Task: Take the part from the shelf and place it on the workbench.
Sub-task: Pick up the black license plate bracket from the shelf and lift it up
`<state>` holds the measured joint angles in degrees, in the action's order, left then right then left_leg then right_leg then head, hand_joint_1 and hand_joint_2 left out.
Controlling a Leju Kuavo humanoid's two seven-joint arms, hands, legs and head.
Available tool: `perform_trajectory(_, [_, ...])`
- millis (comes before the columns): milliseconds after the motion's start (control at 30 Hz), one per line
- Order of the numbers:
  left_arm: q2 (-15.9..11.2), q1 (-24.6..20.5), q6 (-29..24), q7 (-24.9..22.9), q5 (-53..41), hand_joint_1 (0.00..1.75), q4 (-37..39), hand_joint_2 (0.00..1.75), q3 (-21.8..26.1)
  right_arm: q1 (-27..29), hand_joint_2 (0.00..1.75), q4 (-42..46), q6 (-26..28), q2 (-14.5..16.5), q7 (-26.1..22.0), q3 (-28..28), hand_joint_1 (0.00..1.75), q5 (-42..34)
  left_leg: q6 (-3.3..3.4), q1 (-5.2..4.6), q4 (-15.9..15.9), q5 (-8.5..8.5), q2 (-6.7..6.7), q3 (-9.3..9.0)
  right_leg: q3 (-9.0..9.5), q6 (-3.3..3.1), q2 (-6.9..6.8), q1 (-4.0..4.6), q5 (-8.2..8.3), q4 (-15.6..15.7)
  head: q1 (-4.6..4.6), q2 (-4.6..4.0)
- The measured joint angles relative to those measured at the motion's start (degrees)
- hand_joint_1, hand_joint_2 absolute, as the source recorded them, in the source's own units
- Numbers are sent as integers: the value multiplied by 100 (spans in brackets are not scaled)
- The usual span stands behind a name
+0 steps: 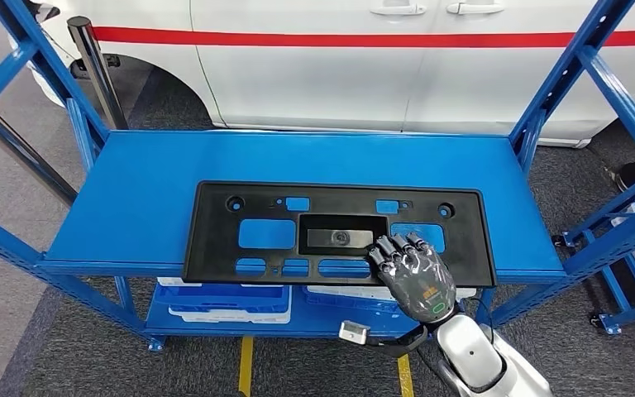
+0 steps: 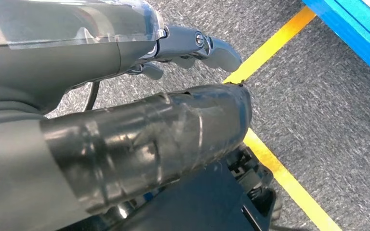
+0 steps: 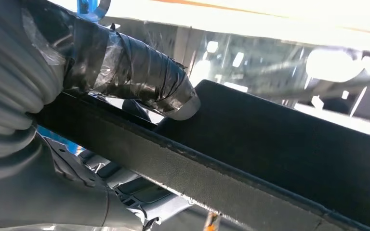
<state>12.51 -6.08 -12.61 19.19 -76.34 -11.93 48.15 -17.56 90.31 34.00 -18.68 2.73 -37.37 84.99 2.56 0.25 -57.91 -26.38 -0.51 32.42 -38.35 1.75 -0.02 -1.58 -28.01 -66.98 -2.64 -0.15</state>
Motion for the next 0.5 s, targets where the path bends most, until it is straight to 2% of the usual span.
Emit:
perform_trajectory(33, [4, -5, -13, 0, 7, 0, 0, 0, 0, 44, 175, 122, 77, 26, -11, 34, 175, 5, -35, -8, -47, -33, -1, 14, 171, -13, 3, 2, 116, 343, 4, 0])
perform_trajectory(67, [7, -10, -23, 0, 15, 0, 0, 0, 0, 83, 175, 225, 151, 56, -33, 59, 175, 8, -68, -18, -82, -59, 2, 29, 276, -30, 6, 6, 163, 557, 8, 0])
perform_trajectory(167, [8, -23, -33, 0, 41, 0, 0, 0, 0, 227, 175, 437, 296, 146, -163, 117, 175, 12, -155, -24, -110, -89, 10, 47, 315, -117, 21, 36, 159, 650, 15, 0])
perform_trajectory(233, [9, -27, -33, -2, 52, 0, 0, 0, 1, 306, 175, 524, 345, 222, -293, 134, 175, 12, -217, -4, -240, -204, 15, 96, 327, -191, 18, 36, 172, 677, 15, 0])
perform_trajectory(267, [10, -29, -32, -3, 56, 0, 0, 0, 1, 342, 175, 559, 370, 276, -348, 134, 175, 12, -245, 3, -460, -346, 17, 191, 333, -222, 13, 31, 177, 690, 15, 0])
perform_trajectory(333, [12, -30, -28, -3, 57, 0, 0, 0, 9, 421, 175, 608, 433, 397, -418, 124, 175, 13, -277, 8, -1185, -706, 18, 520, 334, -259, 2, 42, 172, 690, 16, 0])
perform_trajectory(367, [12, -27, -24, 2, 57, 0, 0, 0, 16, 460, 175, 618, 456, 451, -446, 117, 175, 14, -284, 8, -1520, -818, 18, 678, 334, -265, -1, 50, 169, 688, 15, 0])
perform_trajectory(400, [12, -20, -14, 13, 58, 0, 0, 0, 26, 491, 175, 621, 470, 501, -488, 112, 175, 14, -283, 8, -1688, -829, 18, 762, 334, -269, -1, 57, 166, 685, 15, 0])
perform_trajectory(433, [12, -14, 3, 33, 61, 0, 0, 0, 35, 516, 175, 619, 477, 546, -548, 109, 175, 14, -274, 8, -1623, -722, 18, 736, 337, -271, 3, 62, 165, 682, 15, 0])
perform_trajectory(467, [12, -11, 32, 64, 66, 0, 0, 44, 43, 536, 175, 619, 482, 588, -620, 109, 175, 14, -256, 7, -1351, -533, 18, 610, 343, -272, 9, 65, 163, 680, 16, 0])
perform_trajectory(500, [12, -12, 67, 100, 74, 0, 0, 87, 50, 551, 175, 623, 487, 627, -703, 113, 175, 14, -230, 5, -948, -331, 18, 423, 351, -270, 14, 67, 161, 679, 16, 0])
